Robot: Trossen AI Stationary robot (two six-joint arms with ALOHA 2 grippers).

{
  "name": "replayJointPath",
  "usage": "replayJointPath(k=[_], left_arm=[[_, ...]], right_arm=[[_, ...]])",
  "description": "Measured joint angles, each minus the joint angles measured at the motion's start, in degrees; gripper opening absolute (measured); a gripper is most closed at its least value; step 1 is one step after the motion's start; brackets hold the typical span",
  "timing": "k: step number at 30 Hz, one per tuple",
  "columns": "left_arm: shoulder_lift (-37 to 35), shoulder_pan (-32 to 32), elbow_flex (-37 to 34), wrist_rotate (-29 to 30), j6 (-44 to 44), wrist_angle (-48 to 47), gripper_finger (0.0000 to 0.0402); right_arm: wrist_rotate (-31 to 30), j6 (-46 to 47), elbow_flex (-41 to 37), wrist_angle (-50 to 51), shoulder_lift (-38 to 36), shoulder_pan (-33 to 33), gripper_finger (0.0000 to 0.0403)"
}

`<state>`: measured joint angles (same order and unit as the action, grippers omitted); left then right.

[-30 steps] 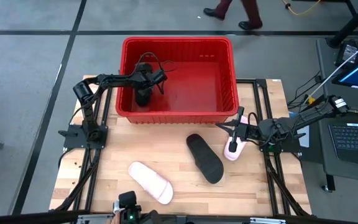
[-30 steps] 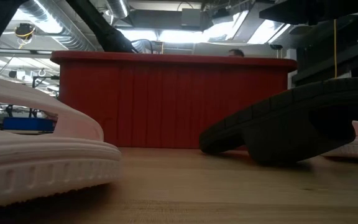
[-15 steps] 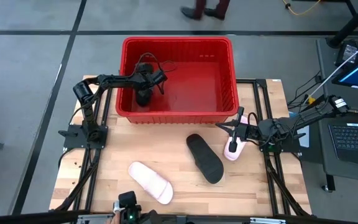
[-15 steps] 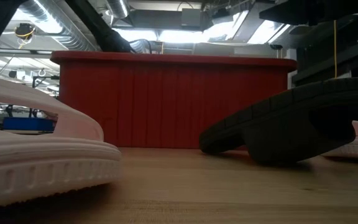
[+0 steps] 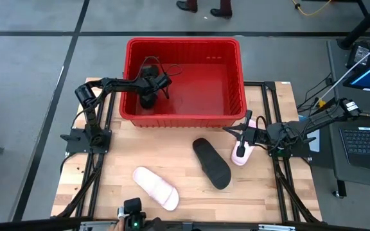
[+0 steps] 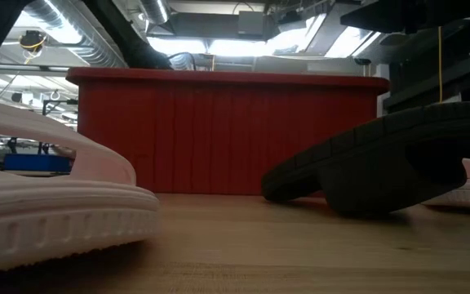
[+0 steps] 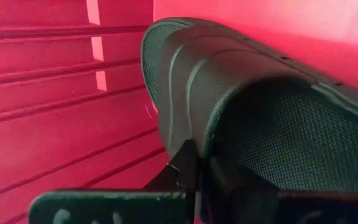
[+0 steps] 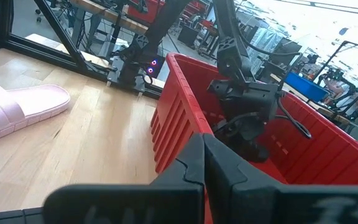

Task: Pick and place slides into bin
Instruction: Put the left black slide into the red container

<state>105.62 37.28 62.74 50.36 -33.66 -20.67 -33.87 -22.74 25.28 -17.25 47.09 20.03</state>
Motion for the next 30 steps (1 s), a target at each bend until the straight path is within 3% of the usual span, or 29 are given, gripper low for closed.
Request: replayJointPath(k=[30], left_arm=[[0.07,0.02,-0.04,-2.29,0.76,-0.13,0.0004]], right_arm=[[0.01,0.0,-0.04,-0.01,0.0,0.01,0.0004]])
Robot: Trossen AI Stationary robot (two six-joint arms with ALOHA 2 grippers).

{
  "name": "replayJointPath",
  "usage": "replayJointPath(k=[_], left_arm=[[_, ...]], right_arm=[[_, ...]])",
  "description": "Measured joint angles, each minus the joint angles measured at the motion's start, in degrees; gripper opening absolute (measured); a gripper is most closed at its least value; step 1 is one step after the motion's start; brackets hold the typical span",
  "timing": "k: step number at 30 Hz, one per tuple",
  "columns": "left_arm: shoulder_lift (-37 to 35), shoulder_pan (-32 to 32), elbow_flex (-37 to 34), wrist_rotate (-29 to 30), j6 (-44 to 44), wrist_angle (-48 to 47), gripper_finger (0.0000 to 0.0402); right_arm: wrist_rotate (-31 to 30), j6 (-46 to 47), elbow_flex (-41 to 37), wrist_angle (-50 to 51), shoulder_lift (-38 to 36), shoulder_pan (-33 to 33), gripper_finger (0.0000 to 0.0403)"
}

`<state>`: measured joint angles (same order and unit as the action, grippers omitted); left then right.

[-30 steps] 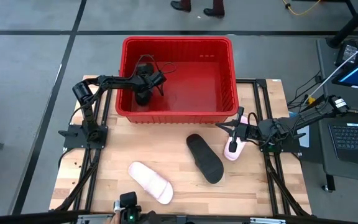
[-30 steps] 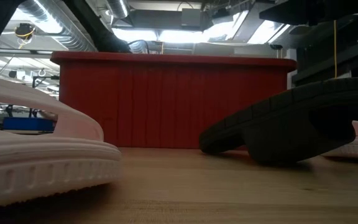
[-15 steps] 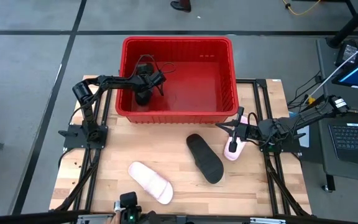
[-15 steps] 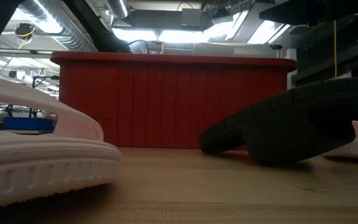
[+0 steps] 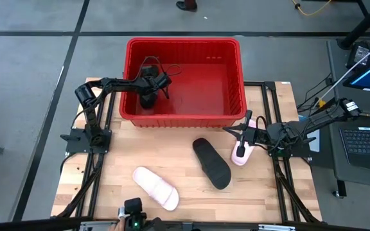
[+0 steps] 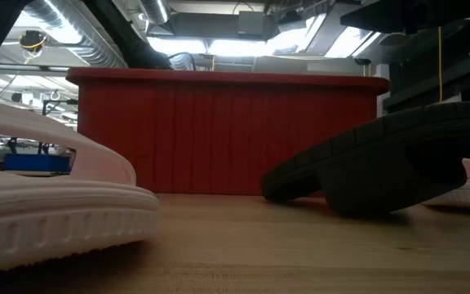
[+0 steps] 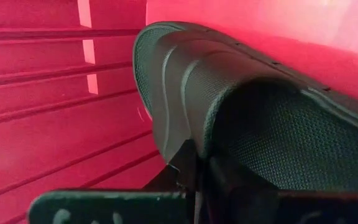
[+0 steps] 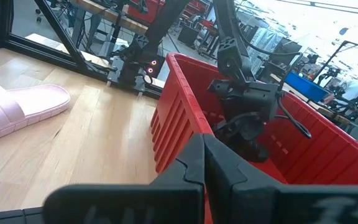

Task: Pick and place slides into bin
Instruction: Put the left black slide into the red container

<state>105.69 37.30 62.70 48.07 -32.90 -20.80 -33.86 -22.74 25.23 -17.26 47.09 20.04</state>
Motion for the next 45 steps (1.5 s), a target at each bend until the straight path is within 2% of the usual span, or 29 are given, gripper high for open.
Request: replayJointPath(k=[17,23,45], left_arm=[[-0.07,-0.02,-2.75,0.85,-1.89,2.75,0.0004],[-0.07,0.04,-2.82,-1.25,-3.76,3.39,0.0006],[0.0,0.7,-2.86,-2.6,-4.29,3.43,0.0005]], right_arm=[[0.01,0.02,0.0,0.85,0.01,0.0,0.0004],[0.01,0.02,0.0,0.87,0.0,-0.01,0.0004],[0.01,0.02,0.0,1.73,0.0,-0.01,0.0004]])
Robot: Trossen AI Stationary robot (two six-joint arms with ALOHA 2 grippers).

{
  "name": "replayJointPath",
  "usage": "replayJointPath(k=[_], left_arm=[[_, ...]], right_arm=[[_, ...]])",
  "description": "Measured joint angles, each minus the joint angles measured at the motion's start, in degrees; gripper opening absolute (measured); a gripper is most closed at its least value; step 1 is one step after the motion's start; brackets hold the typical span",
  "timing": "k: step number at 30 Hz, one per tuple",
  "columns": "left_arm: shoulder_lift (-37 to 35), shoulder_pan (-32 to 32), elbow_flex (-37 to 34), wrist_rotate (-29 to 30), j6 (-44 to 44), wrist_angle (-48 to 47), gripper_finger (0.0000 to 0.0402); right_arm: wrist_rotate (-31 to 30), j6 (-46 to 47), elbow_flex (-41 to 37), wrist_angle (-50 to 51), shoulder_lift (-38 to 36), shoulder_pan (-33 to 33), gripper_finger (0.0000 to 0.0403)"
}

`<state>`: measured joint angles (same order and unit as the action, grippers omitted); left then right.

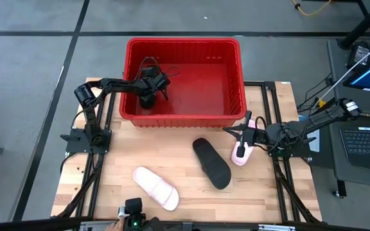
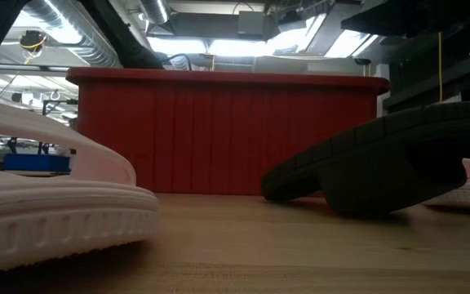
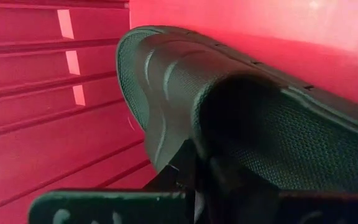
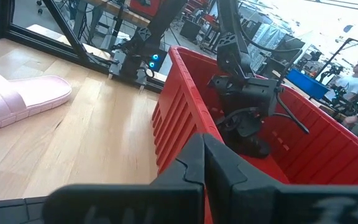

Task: Pick and place slides into bin
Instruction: Put the left black slide into the red container

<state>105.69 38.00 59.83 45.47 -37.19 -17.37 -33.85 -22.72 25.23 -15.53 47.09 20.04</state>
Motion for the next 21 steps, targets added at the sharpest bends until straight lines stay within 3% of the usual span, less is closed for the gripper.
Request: replayJointPath(k=[12,21], left_arm=[[0.0,0.02,0.0,-0.41,0.38,-0.12,0.0008],[0.11,0.11,-0.02,-1.31,0.18,-0.28,0.0062]], right_arm=[[0.0,0.02,0.0,0.07,0.02,0.0,0.0004],[0.0,0.02,0.02,0.09,0.0,0.0,0.0004]])
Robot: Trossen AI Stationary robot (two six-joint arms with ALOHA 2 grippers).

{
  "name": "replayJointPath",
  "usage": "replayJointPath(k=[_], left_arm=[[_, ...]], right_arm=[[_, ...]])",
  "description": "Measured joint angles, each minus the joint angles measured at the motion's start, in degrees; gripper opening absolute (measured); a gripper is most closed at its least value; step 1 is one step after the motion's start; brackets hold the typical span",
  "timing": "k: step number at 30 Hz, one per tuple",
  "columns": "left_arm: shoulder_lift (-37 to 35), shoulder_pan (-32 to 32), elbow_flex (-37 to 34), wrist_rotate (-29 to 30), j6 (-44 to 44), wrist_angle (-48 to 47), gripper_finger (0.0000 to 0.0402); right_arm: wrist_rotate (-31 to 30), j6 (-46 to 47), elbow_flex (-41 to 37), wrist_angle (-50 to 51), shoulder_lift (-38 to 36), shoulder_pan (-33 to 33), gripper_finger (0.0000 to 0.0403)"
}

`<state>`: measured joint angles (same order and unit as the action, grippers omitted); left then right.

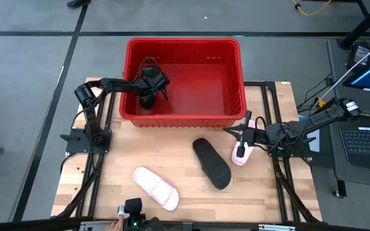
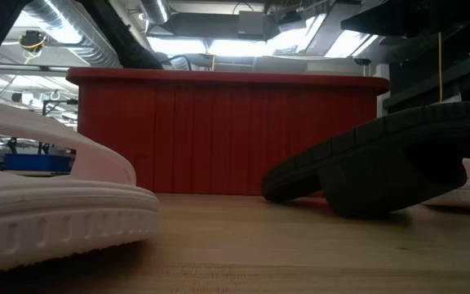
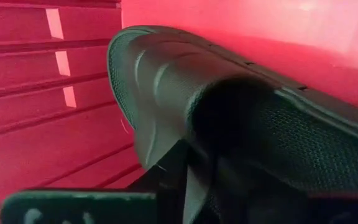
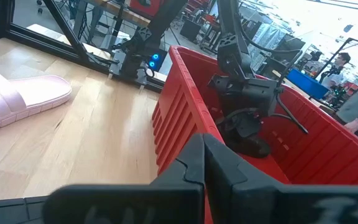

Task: Pick and place slides into bin
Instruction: Put the left black slide into the red container

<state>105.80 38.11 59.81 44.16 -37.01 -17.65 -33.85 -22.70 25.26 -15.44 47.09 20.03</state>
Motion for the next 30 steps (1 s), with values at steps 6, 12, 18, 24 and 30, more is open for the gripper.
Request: replayJointPath(k=[6,12,18,24,30], left_arm=[[0.0,0.04,-0.02,-1.69,-0.34,-0.33,0.0095],[-0.15,0.04,-0.02,-3.37,-2.75,-0.52,0.0117],[-3.41,0.02,-0.11,-8.55,-4.42,-3.08,0.012],[-7.87,-0.07,-0.13,-13.5,-4.49,-7.14,0.012],[-10.78,-0.13,-0.13,-14.47,-4.32,-11.75,0.012]], right_arm=[[0.0,0.0,0.0,0.18,0.02,0.01,0.0004],[-0.01,0.0,0.0,0.17,0.01,0.0,0.0004],[0.0,0.15,0.0,0.17,0.02,0.01,0.0004],[0.0,0.15,0.0,0.16,0.0,0.02,0.0004],[0.0,0.17,0.0,0.13,0.02,0.01,0.0004]])
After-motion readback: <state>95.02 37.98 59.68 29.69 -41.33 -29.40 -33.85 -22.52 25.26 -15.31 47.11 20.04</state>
